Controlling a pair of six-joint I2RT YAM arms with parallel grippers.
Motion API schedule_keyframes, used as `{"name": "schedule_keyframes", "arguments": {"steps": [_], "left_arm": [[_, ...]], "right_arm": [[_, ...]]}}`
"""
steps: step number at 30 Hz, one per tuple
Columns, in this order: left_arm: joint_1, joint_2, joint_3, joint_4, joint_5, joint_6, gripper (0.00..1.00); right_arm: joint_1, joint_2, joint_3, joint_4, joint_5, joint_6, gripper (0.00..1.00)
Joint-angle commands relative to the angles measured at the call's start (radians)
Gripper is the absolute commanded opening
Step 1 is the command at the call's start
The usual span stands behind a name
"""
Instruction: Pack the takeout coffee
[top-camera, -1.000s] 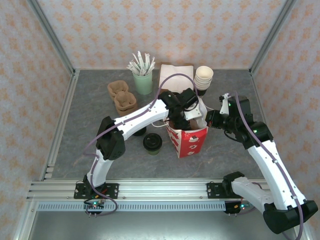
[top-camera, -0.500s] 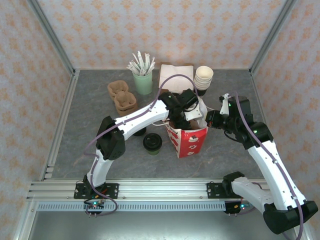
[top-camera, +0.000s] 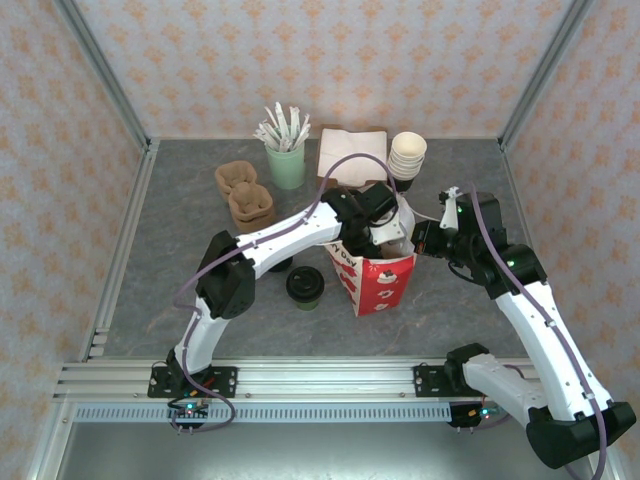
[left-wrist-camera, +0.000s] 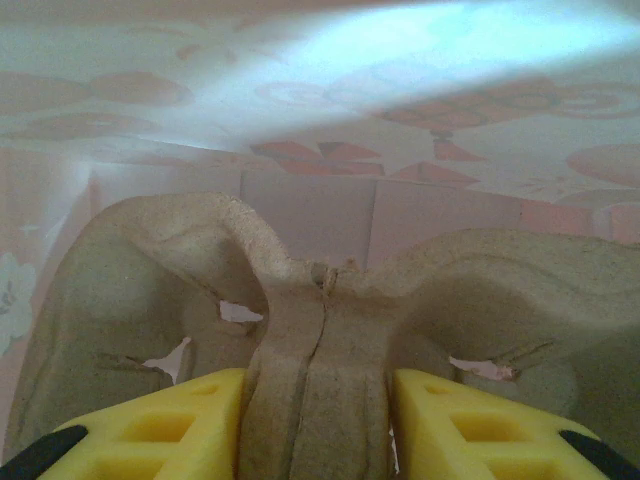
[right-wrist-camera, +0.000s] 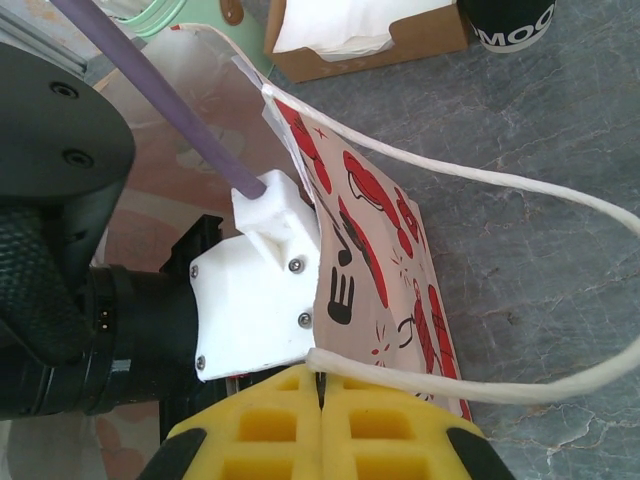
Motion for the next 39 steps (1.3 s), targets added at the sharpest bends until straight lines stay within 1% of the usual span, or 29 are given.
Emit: {"name": "schedule_keyframes", "arguments": {"steps": [1, 15, 19, 27, 30, 34, 37, 39], "left_arm": [[-0.002, 0.037, -0.014, 0.005, 0.031, 0.019, 0.41], [-0.007, 0.064, -0.045, 0.033, 0.024, 0.020, 0.42], [-0.008, 0.054, -0.055, 0.048, 0.027, 0.018, 0.45], [-0.007, 0.019, -0.042, 0.060, 0.042, 0.017, 0.58], [-0.009, 0.004, -0.039, 0.068, 0.040, 0.016, 0.70], [-0.008, -0.019, -0.038, 0.081, 0.037, 0.013, 0.80], [-0.009, -0.029, -0.020, 0.064, 0.043, 0.020, 0.84], [-0.009, -0.031, -0.004, 0.044, 0.044, 0.028, 0.91]], "right_arm": [[-0.002, -0.009, 0.000, 0.005, 0.009, -0.005, 0.00], [-0.003, -0.014, -0.022, 0.007, 0.007, -0.004, 0.00], [-0.003, -0.017, -0.028, 0.009, 0.004, -0.001, 0.00], [-0.003, -0.026, -0.037, 0.010, 0.001, 0.004, 0.00], [-0.002, -0.028, -0.040, 0.010, -0.001, 0.007, 0.00], [-0.002, -0.034, -0.045, 0.010, -0.003, 0.009, 0.00], [-0.003, -0.037, -0.047, 0.011, -0.006, 0.011, 0.00], [-0.003, -0.039, -0.047, 0.011, -0.008, 0.014, 0.00]]}}
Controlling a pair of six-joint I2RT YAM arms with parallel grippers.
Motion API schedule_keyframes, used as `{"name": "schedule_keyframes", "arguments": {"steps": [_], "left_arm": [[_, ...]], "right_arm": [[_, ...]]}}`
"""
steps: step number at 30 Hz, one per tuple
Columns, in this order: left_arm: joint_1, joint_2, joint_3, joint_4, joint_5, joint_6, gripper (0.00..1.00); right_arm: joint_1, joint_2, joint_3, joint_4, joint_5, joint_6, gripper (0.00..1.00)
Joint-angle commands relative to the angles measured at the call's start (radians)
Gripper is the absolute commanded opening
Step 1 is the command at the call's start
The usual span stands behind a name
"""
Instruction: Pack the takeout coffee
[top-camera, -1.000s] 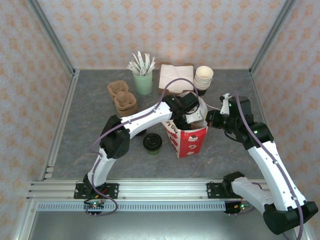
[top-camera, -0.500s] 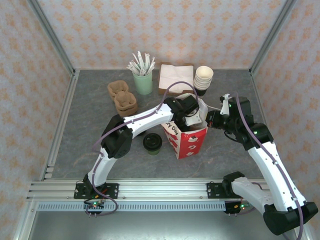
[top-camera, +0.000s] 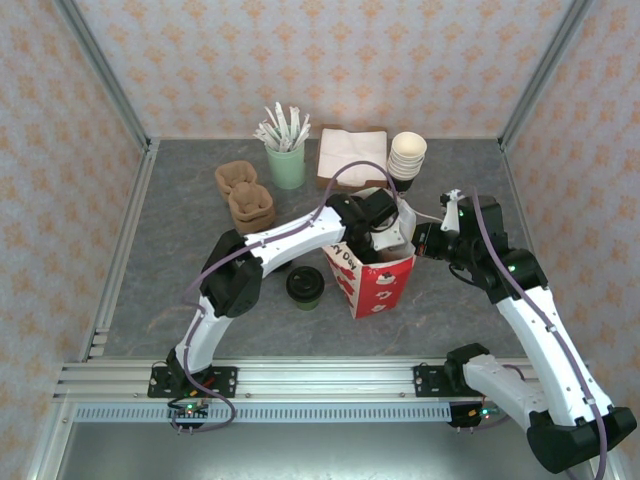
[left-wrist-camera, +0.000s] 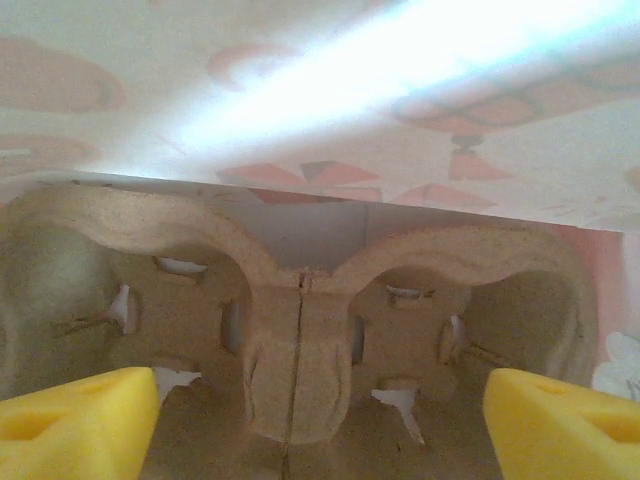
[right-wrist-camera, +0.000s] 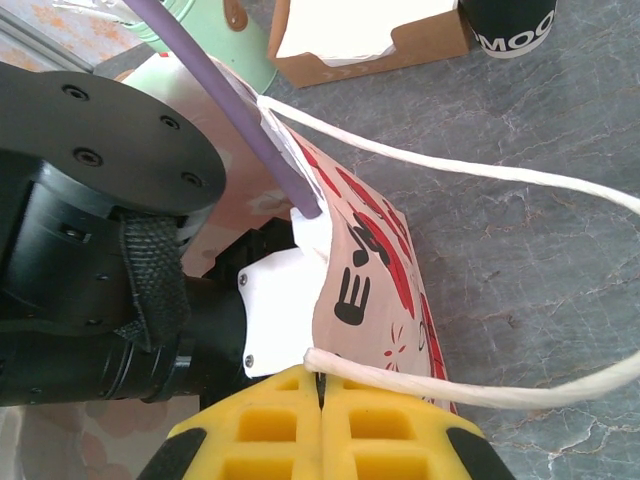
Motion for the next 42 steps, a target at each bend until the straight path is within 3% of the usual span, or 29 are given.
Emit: {"name": "schedule_keyframes", "arguments": {"steps": [1, 19, 25, 42], "left_arm": [[-0.008, -0.061, 0.041, -0.011, 0.015, 0.018, 0.93], [-0.021, -0.151, 0.085, -0.035, -0.015, 0.031, 1.00], [-0.023, -0.163, 0.157, -0.048, 0.010, 0.002, 1.00], [-0.021, -0.201, 0.404, -0.058, -0.052, -0.127, 0.98]], "right_arm": [[-0.003, -0.011, -0.017, -0.012, -0.007, 0.014, 0.00], [-0.002, -0.010, 0.025, -0.093, 0.116, 0.023, 0.00], [-0.002, -0.008, 0.031, -0.091, 0.108, 0.039, 0.00], [-0.002, -0.026, 0.051, -0.083, 0.169, 0.119, 0.00]]}}
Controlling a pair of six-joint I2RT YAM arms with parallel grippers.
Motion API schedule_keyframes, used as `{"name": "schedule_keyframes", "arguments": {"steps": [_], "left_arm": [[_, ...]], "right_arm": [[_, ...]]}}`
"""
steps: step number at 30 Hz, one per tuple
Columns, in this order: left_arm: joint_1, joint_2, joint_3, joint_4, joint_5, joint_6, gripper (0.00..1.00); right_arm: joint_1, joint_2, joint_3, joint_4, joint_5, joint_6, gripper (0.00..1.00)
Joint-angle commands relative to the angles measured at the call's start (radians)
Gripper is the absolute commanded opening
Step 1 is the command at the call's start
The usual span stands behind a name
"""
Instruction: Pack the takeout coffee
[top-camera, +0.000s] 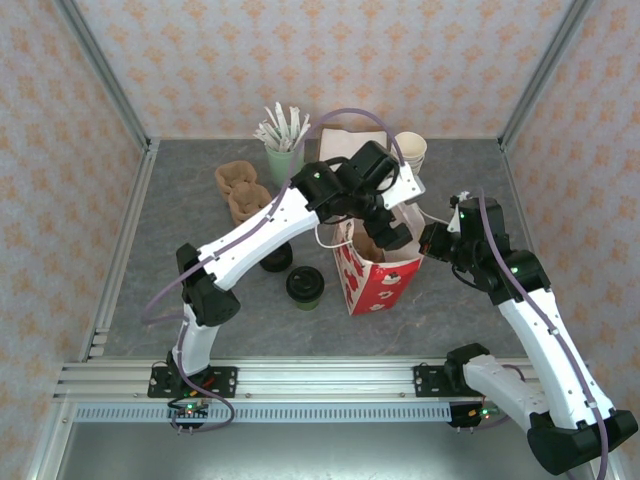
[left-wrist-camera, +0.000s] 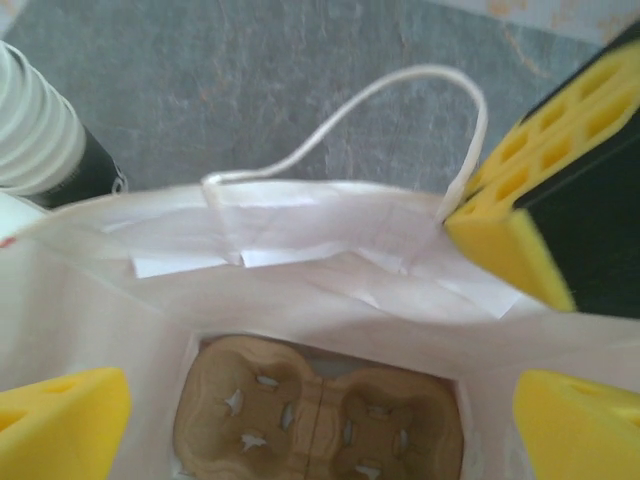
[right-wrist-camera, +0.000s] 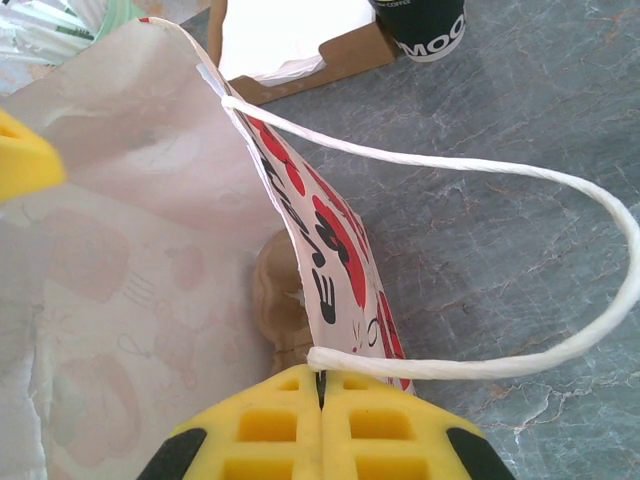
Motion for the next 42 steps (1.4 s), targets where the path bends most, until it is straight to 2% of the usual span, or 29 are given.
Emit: {"name": "schedule_keyframes", "arguments": {"steps": [1, 11, 14, 23, 42], "left_arm": [[-0.002, -0.060, 0.068, -0.011, -0.044, -0.060, 0.98], [0.026, -0.149, 0.071, 0.028, -0.253, -0.180, 0.99], [0.064, -0.183, 0.045, 0.030, -0.270, -0.242, 0.99], [0.155, -0.393, -0.236, 0.145, -0.302, -0.337, 0.99], [0.180, -0.772, -0.686, 0.202, -0.445, -0.382, 1.00]], "right_arm": [[-0.001, -0.017, 0.041, -0.030, 0.048, 0.027, 0.00], [0.011, -0.013, 0.063, 0.000, 0.044, 0.081, 0.00], [0.027, -0.011, 0.065, 0.016, 0.052, 0.101, 0.00], [0.060, -0.015, 0.006, 0.049, 0.095, 0.184, 0.00], [0.114, -0.001, -0.049, 0.171, 0.082, 0.257, 0.02]]}}
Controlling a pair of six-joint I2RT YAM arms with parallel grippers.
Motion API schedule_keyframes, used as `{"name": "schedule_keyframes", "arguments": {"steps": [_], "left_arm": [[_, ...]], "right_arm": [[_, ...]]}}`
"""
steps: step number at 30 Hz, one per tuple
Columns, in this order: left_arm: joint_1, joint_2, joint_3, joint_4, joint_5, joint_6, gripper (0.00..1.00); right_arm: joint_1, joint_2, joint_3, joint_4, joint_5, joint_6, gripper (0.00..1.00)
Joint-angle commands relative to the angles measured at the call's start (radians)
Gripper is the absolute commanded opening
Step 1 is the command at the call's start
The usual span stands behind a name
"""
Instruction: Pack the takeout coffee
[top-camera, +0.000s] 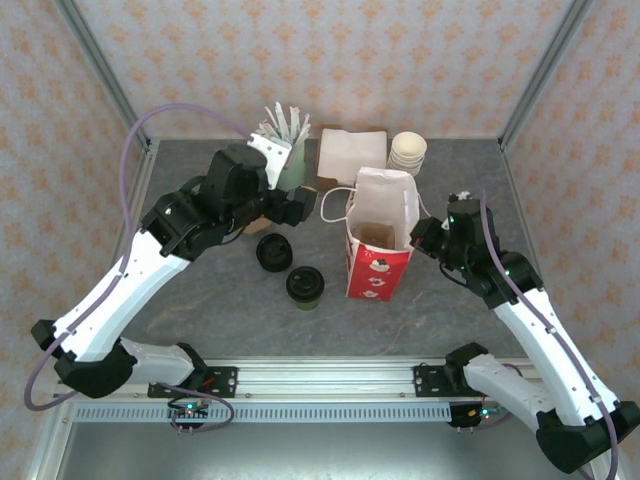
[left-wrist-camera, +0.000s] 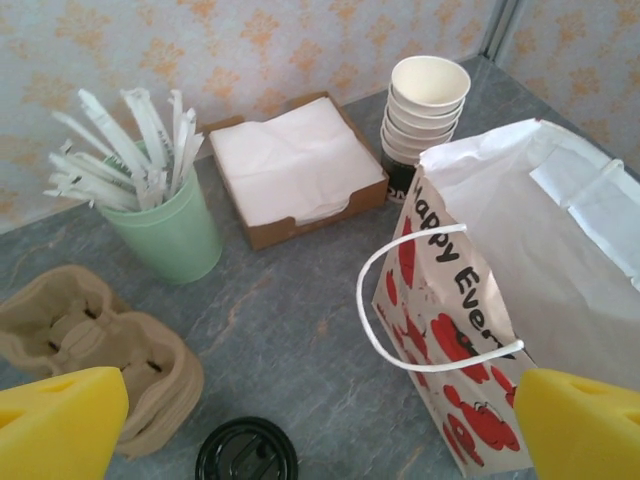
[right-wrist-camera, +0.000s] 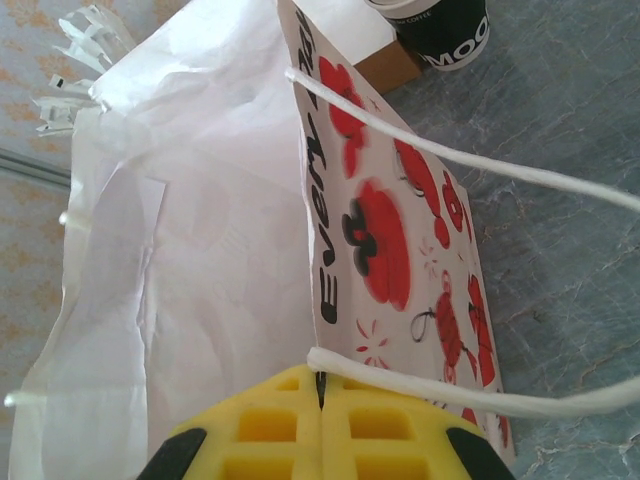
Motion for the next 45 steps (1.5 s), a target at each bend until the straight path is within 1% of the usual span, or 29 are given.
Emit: {"name": "schedule_keyframes", "arguments": {"steps": [1, 3, 6, 9, 11, 14, 15, 16, 19, 24, 26, 29, 31, 33, 39, 41, 43, 45], "left_arm": [[0.003, -0.054, -0.073, 0.046, -0.058, -0.038, 1.00], [0.004, -0.089, -0.127, 0.065, -0.053, -0.053, 1.00], [0.003, -0.132, -0.199, 0.087, -0.034, -0.075, 1.00], [0.004, -0.150, -0.224, 0.061, -0.042, -0.116, 1.00], [-0.001, -0.156, -0.236, 0.041, -0.016, -0.136, 1.00], [-0.039, -0.169, -0.271, 0.044, 0.010, -0.152, 1.00], [-0.061, -0.171, -0.284, 0.042, -0.004, -0.154, 1.00], [-0.096, -0.172, -0.297, 0.041, -0.041, -0.152, 1.00], [-0.189, -0.149, -0.329, 0.006, -0.151, -0.165, 1.00], [-0.296, -0.105, -0.412, -0.019, -0.250, -0.247, 1.00], [-0.322, -0.109, -0.449, -0.012, -0.274, -0.291, 1.00], [-0.328, -0.138, -0.530, 0.028, -0.277, -0.352, 1.00], [-0.327, -0.158, -0.565, 0.031, -0.301, -0.371, 1.00], [-0.327, -0.184, -0.598, 0.047, -0.310, -0.377, 1.00], [-0.326, -0.236, -0.666, 0.068, -0.302, -0.392, 1.00], [-0.327, -0.248, -0.690, 0.079, -0.299, -0.397, 1.00], [-0.327, -0.256, -0.704, 0.088, -0.292, -0.394, 1.00], [-0.328, -0.259, -0.710, 0.093, -0.296, -0.382, 1.00]], "right_arm": [[0.011, 0.003, -0.008, 0.052, 0.000, 0.028, 0.02], [0.013, 0.006, -0.006, 0.059, -0.009, 0.029, 0.05], [0.013, 0.008, -0.002, 0.055, -0.013, 0.028, 0.12], [0.013, 0.002, 0.013, 0.026, 0.008, 0.011, 0.25], [0.013, -0.002, 0.030, -0.002, 0.037, -0.010, 0.33], [0.013, -0.014, 0.052, -0.035, 0.068, -0.047, 0.46], [0.012, -0.019, 0.061, -0.048, 0.087, -0.061, 0.50], [0.009, -0.022, 0.074, -0.061, 0.106, -0.078, 0.53], [-0.004, -0.024, 0.113, -0.092, 0.128, -0.125, 0.59], [-0.038, -0.002, 0.173, -0.114, 0.095, -0.196, 0.66], [-0.064, 0.015, 0.198, -0.121, 0.069, -0.218, 0.67], [-0.100, 0.054, 0.242, -0.135, 0.019, -0.262, 0.68], [-0.114, 0.090, 0.286, -0.156, 0.015, -0.305, 0.68], [-0.131, 0.124, 0.314, -0.152, -0.035, -0.359, 0.70], [-0.170, 0.269, 0.500, -0.241, -0.068, -0.476, 0.70], [-0.189, 0.290, 0.555, -0.281, -0.145, -0.506, 0.72], [-0.190, 0.310, 0.610, -0.346, -0.224, -0.535, 0.71], [-0.189, 0.289, 0.596, -0.358, -0.256, -0.526, 0.72]]}}
